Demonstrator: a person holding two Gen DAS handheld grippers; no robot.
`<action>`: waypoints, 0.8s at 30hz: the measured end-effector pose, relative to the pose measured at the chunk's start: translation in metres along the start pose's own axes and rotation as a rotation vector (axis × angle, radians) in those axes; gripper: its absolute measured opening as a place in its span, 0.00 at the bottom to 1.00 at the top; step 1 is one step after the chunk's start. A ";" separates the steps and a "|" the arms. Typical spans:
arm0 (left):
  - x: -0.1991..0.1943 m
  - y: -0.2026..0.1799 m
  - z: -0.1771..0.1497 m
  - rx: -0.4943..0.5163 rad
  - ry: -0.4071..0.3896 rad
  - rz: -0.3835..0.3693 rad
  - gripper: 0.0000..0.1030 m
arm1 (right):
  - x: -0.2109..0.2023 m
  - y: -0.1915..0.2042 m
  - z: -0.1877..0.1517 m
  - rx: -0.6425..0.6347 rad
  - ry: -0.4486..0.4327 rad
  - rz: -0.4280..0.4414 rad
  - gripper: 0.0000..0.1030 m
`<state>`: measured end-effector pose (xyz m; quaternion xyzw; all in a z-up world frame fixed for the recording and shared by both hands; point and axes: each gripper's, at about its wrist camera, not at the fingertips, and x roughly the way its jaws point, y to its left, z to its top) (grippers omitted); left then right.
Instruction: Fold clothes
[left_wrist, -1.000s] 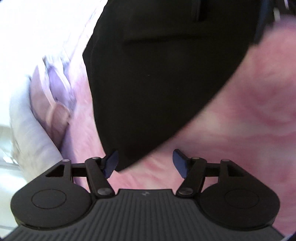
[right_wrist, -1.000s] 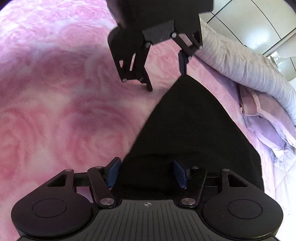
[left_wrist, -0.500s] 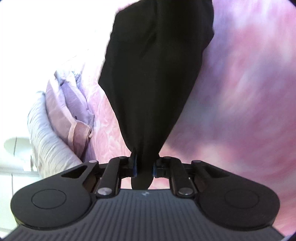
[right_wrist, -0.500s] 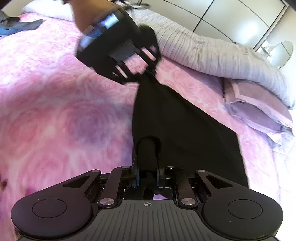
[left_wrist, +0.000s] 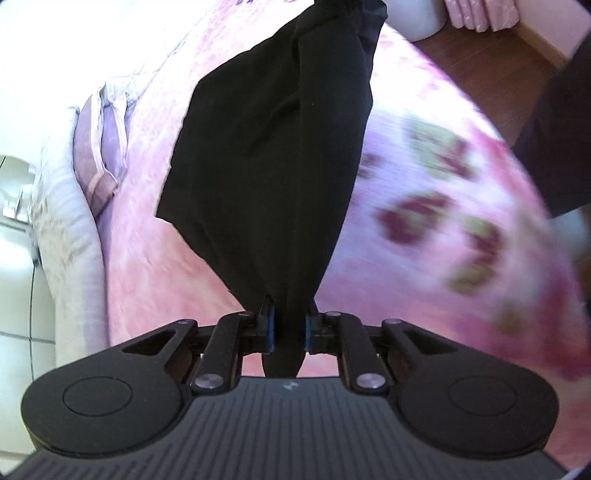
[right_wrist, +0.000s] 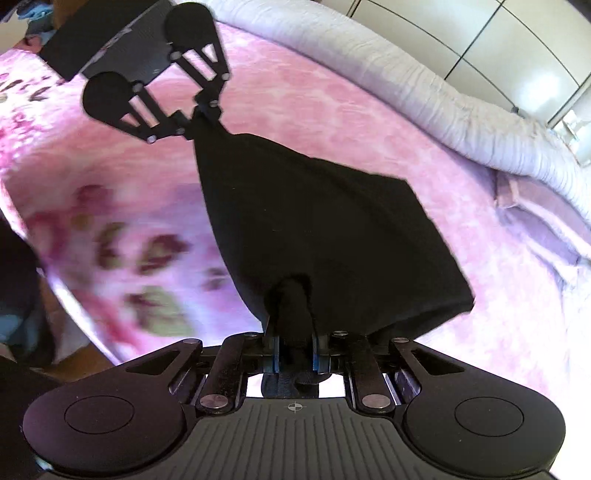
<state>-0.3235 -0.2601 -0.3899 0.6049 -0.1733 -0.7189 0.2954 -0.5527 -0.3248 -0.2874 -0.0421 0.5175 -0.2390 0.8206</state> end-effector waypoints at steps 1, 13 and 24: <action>-0.008 -0.015 -0.006 -0.013 -0.003 -0.001 0.11 | 0.001 0.016 -0.003 0.009 0.005 -0.004 0.13; -0.024 -0.002 -0.075 -0.541 -0.242 -0.078 0.23 | 0.023 0.061 -0.084 0.285 -0.047 -0.108 0.55; 0.013 0.000 -0.030 -0.433 -0.416 -0.046 0.29 | 0.032 0.081 -0.138 0.538 -0.376 -0.128 0.55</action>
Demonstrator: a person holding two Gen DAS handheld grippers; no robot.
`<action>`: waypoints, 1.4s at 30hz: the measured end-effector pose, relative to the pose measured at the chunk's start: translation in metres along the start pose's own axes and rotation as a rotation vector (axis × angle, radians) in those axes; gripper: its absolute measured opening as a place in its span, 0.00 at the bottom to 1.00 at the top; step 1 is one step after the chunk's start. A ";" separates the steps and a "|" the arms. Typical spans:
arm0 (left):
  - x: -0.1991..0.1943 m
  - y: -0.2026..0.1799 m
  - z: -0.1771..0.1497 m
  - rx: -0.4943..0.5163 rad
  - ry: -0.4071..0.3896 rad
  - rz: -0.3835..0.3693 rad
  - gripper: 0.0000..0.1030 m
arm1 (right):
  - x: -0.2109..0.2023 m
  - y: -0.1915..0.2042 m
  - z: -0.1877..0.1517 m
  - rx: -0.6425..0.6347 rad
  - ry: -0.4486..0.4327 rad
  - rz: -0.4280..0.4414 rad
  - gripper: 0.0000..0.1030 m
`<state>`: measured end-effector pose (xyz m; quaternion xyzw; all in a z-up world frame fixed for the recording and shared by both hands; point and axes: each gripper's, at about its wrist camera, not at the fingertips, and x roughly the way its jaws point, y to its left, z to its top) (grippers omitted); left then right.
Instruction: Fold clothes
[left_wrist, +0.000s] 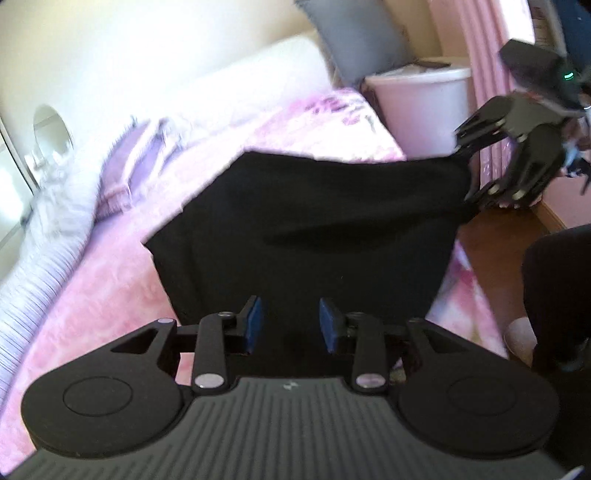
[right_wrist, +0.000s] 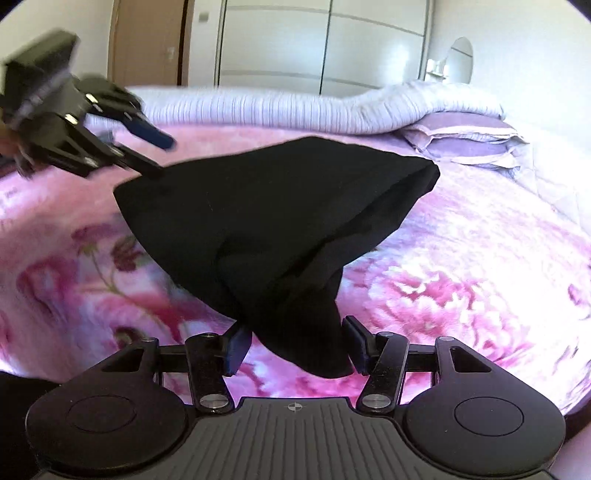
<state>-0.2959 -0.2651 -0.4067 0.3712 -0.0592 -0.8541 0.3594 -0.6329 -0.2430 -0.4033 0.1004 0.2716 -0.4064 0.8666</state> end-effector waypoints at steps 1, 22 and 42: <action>0.010 0.000 -0.002 0.008 0.031 0.015 0.29 | -0.004 -0.003 -0.001 0.019 -0.015 0.004 0.55; 0.015 -0.031 -0.012 -0.119 0.108 0.142 0.26 | -0.042 0.006 0.010 0.371 -0.180 -0.029 0.29; 0.027 -0.049 -0.010 -0.128 0.162 0.229 0.20 | -0.089 0.018 -0.005 0.218 -0.081 -0.161 0.16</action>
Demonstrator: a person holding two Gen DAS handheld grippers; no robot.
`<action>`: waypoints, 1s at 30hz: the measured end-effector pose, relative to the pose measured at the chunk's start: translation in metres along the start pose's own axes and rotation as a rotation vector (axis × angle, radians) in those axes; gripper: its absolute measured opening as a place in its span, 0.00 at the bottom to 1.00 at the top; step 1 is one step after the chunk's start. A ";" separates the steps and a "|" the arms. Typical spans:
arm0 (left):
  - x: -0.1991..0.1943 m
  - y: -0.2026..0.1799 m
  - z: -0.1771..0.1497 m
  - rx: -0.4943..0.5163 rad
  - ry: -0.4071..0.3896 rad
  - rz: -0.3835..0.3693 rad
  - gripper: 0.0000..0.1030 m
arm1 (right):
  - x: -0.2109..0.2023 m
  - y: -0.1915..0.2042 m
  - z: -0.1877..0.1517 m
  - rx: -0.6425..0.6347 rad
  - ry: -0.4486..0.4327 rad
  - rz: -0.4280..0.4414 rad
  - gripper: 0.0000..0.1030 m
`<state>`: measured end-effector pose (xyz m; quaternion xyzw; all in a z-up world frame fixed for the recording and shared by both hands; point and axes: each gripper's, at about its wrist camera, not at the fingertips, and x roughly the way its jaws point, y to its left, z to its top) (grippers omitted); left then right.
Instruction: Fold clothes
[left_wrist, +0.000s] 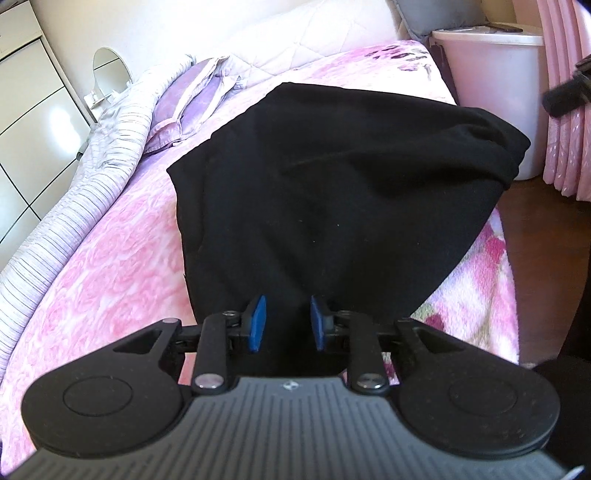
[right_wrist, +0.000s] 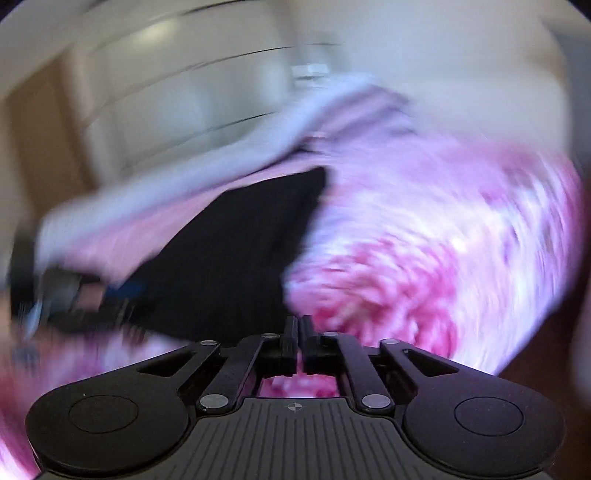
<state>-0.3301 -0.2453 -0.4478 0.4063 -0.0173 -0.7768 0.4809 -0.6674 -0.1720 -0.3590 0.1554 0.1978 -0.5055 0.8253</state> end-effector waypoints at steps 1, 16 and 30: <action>-0.004 -0.003 0.003 0.024 -0.002 0.013 0.20 | 0.001 0.016 -0.006 -0.131 0.007 -0.013 0.23; -0.019 -0.030 -0.010 0.213 -0.088 -0.058 0.29 | 0.083 0.107 -0.056 -1.151 0.073 -0.186 0.16; -0.035 -0.007 -0.010 0.050 -0.145 -0.082 0.29 | 0.032 0.099 -0.052 -0.976 0.081 -0.247 0.05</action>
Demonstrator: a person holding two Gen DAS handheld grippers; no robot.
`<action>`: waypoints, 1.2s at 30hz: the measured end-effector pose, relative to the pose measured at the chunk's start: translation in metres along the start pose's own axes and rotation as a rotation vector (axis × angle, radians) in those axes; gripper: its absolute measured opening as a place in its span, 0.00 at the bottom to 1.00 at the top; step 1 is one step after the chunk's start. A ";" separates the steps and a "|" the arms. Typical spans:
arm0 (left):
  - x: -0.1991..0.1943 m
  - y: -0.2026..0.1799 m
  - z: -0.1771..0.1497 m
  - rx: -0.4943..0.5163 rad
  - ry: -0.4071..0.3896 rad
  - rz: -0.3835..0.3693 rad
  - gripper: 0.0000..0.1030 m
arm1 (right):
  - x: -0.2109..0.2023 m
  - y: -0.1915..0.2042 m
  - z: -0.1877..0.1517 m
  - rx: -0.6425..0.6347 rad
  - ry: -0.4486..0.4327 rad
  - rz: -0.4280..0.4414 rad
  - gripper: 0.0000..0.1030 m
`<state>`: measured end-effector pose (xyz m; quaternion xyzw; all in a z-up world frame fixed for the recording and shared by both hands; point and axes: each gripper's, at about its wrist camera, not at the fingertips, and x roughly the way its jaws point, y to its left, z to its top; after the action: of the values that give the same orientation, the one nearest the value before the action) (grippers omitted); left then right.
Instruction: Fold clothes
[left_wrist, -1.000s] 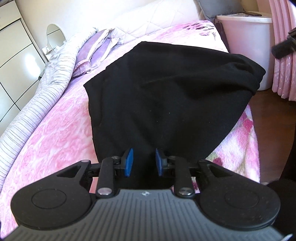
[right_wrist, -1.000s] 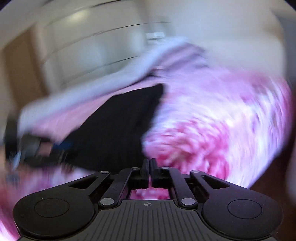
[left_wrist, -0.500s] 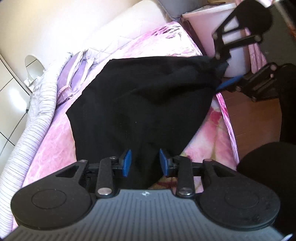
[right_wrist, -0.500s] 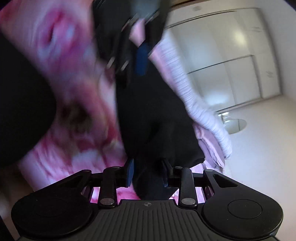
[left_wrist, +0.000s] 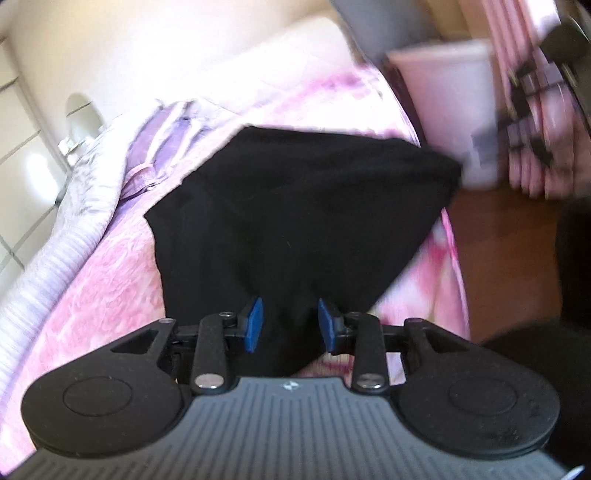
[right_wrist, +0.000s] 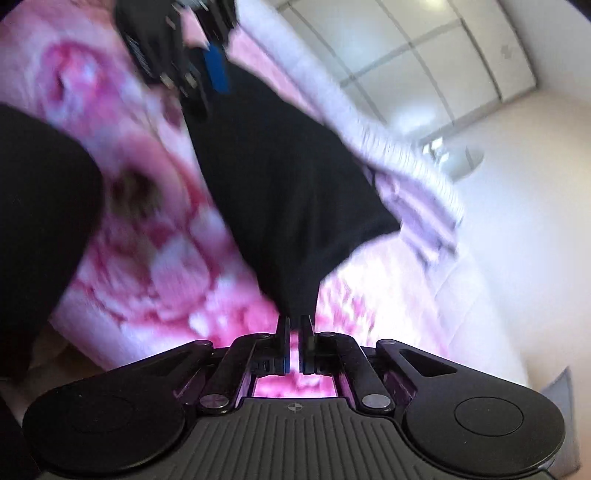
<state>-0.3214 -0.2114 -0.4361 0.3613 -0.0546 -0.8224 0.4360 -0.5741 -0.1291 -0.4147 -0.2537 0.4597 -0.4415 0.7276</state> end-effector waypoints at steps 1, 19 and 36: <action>0.000 0.004 0.002 -0.030 -0.002 -0.007 0.29 | 0.001 0.007 0.008 -0.041 -0.025 -0.003 0.09; 0.016 -0.019 0.015 0.049 0.058 -0.011 0.27 | 0.021 -0.097 -0.039 0.960 -0.079 0.326 0.21; 0.017 -0.018 0.001 0.012 0.031 -0.021 0.23 | 0.042 -0.117 -0.077 0.984 0.087 0.164 0.00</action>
<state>-0.3399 -0.2138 -0.4519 0.3772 -0.0489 -0.8209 0.4259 -0.6828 -0.2199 -0.3772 0.1751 0.2454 -0.5576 0.7735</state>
